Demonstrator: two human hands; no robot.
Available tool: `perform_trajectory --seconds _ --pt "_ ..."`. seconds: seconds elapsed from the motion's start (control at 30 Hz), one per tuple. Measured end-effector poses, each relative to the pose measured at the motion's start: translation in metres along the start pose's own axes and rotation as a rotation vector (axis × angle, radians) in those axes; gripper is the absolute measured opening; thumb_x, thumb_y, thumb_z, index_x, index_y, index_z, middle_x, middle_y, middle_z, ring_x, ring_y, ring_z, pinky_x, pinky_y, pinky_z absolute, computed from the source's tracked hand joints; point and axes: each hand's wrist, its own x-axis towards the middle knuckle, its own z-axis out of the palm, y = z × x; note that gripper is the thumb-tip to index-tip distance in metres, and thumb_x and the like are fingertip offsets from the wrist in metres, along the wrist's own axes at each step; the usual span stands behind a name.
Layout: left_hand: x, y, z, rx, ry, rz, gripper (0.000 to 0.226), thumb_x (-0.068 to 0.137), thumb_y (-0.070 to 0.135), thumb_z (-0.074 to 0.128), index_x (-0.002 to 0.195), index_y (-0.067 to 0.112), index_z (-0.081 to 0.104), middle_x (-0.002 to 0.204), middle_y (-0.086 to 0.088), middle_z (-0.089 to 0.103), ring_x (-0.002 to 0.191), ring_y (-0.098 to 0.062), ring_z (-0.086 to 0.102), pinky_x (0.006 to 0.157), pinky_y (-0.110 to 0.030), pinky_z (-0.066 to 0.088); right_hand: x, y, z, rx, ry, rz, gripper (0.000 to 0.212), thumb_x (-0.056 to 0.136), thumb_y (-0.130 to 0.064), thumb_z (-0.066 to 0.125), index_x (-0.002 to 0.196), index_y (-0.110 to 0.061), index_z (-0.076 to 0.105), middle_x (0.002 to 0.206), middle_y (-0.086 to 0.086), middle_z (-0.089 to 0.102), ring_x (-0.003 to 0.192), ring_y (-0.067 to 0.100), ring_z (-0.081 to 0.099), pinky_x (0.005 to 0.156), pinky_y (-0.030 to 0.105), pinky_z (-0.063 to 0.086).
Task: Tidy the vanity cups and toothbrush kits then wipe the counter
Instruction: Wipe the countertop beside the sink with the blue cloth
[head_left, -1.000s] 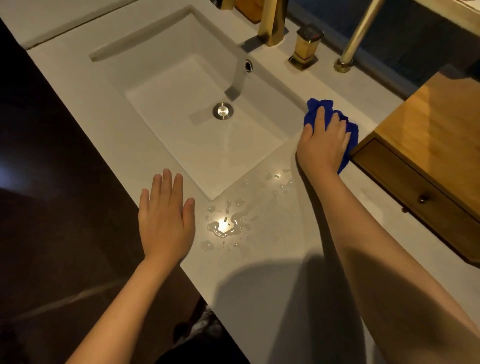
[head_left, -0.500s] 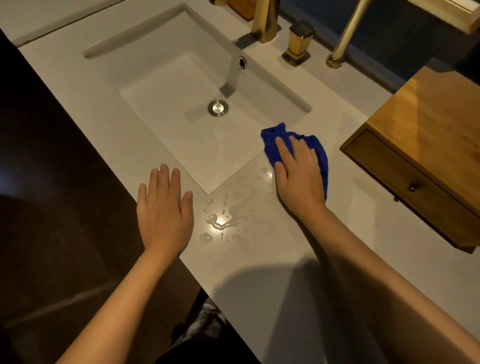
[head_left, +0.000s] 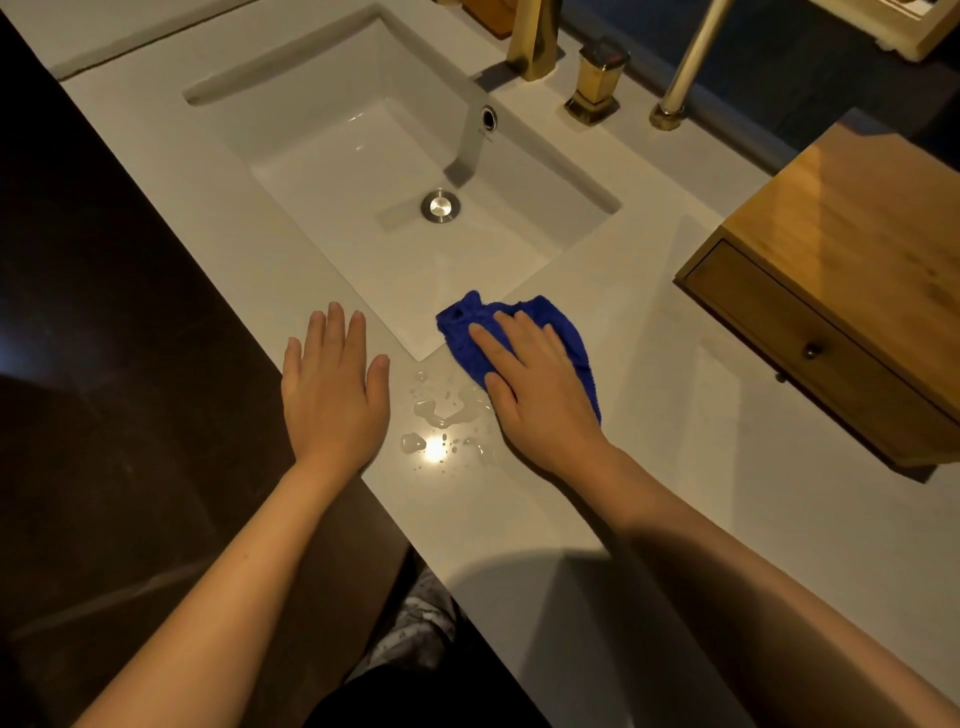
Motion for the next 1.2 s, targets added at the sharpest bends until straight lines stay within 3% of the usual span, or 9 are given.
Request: perform_trajectory --seconds 0.23,0.33,0.43,0.53,0.7,0.83,1.0,1.13,1.2 --pt "-0.001 -0.001 -0.001 0.005 0.005 0.004 0.053 0.097 0.035 0.025 0.143 0.010 0.026 0.154 -0.012 0.025 0.143 -0.027 0.018 0.116 -0.045 0.013 -0.023 -0.004 -0.003 0.129 -0.035 -0.104 0.045 0.093 -0.016 0.048 0.137 -0.016 0.047 0.147 0.005 0.045 0.140 0.023 0.031 0.115 0.026 0.003" --pt "-0.001 0.000 -0.002 0.016 0.001 0.004 0.053 0.097 0.034 0.025 0.143 0.010 0.026 0.154 -0.012 0.024 0.143 -0.027 0.017 0.117 -0.045 0.014 -0.036 -0.008 -0.003 0.136 -0.053 -0.115 0.046 0.092 -0.017 0.052 0.137 -0.016 0.047 0.146 0.004 0.045 0.140 0.022 0.032 0.115 0.027 0.005" --pt "0.000 0.001 -0.003 0.030 -0.003 0.004 0.053 0.097 0.034 0.025 0.143 0.009 0.027 0.154 -0.013 0.026 0.143 -0.028 0.019 0.116 -0.047 0.018 -0.042 -0.016 -0.004 0.118 -0.037 -0.127 0.043 0.090 -0.013 0.054 0.133 -0.014 0.051 0.137 0.006 0.054 0.130 0.024 0.045 0.114 0.029 0.020" --pt "0.000 0.001 -0.004 0.042 -0.004 0.009 0.052 0.096 0.035 0.025 0.141 0.010 0.029 0.153 -0.012 0.028 0.142 -0.028 0.021 0.114 -0.049 0.022 -0.037 -0.021 -0.015 0.135 0.026 -0.093 0.034 0.087 -0.001 0.054 0.119 -0.008 0.061 0.113 0.009 0.068 0.102 0.027 0.059 0.097 0.038 0.045" --pt "0.000 0.000 -0.003 0.029 0.001 0.004 0.052 0.096 0.036 0.025 0.141 0.010 0.030 0.152 -0.011 0.029 0.142 -0.027 0.021 0.114 -0.049 0.022 -0.036 0.011 -0.048 0.106 0.305 0.097 0.036 0.084 -0.005 0.056 0.120 -0.009 0.059 0.111 0.009 0.068 0.099 0.026 0.057 0.084 0.030 0.042" --pt "0.001 0.000 -0.003 0.022 0.005 0.004 0.051 0.095 0.036 0.025 0.139 0.010 0.032 0.151 -0.012 0.032 0.140 -0.029 0.025 0.113 -0.050 0.024 -0.036 0.054 -0.063 -0.089 0.126 0.134 0.043 0.080 -0.015 0.062 0.122 -0.014 0.052 0.124 0.010 0.053 0.115 0.028 0.045 0.092 0.032 0.035" --pt "0.001 0.000 -0.003 0.021 0.009 0.001 0.052 0.096 0.037 0.024 0.140 0.010 0.031 0.152 -0.011 0.030 0.141 -0.028 0.023 0.115 -0.049 0.021 -0.035 0.068 -0.058 -0.033 -0.063 0.022 0.056 0.094 -0.023 0.050 0.146 -0.022 0.029 0.156 0.003 0.026 0.140 0.021 0.028 0.111 0.031 0.020" --pt "0.001 -0.001 -0.002 0.024 0.009 0.010 0.052 0.096 0.036 0.025 0.141 0.010 0.030 0.153 -0.011 0.028 0.142 -0.027 0.020 0.115 -0.047 0.018 -0.039 0.066 -0.049 -0.035 0.022 0.074 0.050 0.098 -0.022 0.044 0.146 -0.016 0.031 0.154 0.006 0.033 0.138 0.022 0.033 0.110 0.028 0.020" --pt "0.000 -0.001 -0.002 0.028 0.003 0.012 0.052 0.096 0.035 0.026 0.142 0.009 0.030 0.153 -0.012 0.028 0.142 -0.027 0.020 0.115 -0.047 0.018 -0.042 0.060 -0.041 -0.015 0.116 0.165 0.047 0.097 -0.018 0.044 0.143 -0.012 0.035 0.150 0.009 0.039 0.137 0.024 0.036 0.113 0.033 0.024"
